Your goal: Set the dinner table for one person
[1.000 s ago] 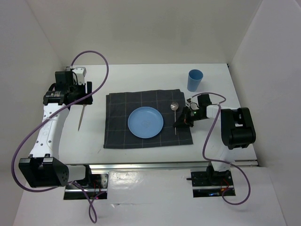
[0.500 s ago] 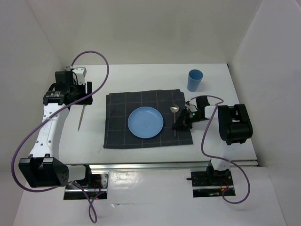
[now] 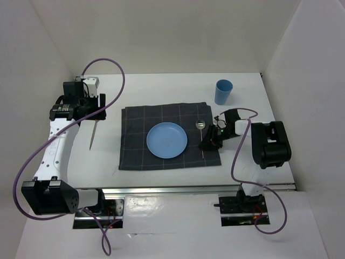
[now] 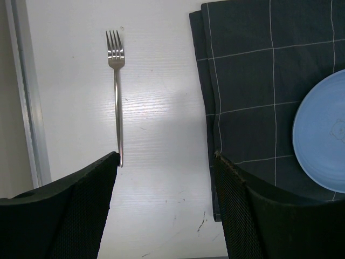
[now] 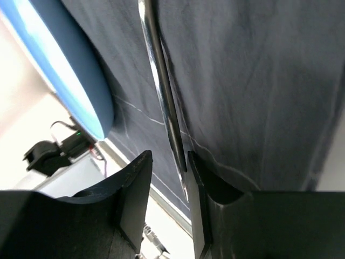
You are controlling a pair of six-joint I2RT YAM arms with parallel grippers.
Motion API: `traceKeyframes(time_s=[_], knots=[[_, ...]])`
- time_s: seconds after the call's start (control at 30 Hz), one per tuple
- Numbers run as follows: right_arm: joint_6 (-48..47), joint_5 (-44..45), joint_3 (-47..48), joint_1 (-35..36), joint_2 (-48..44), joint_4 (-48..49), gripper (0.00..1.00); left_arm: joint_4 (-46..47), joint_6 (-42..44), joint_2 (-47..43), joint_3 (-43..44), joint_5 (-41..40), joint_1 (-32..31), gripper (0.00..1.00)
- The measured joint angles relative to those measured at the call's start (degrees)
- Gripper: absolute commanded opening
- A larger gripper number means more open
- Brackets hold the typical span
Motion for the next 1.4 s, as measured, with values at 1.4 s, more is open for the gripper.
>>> traceKeyframes(time_s=[1.4], knots=[[6.0,34.4,23.8,15.2,-22.2,-27.5,0.51,3.8,17.5,41.8,7.3,-10.1,4.4,0.75]])
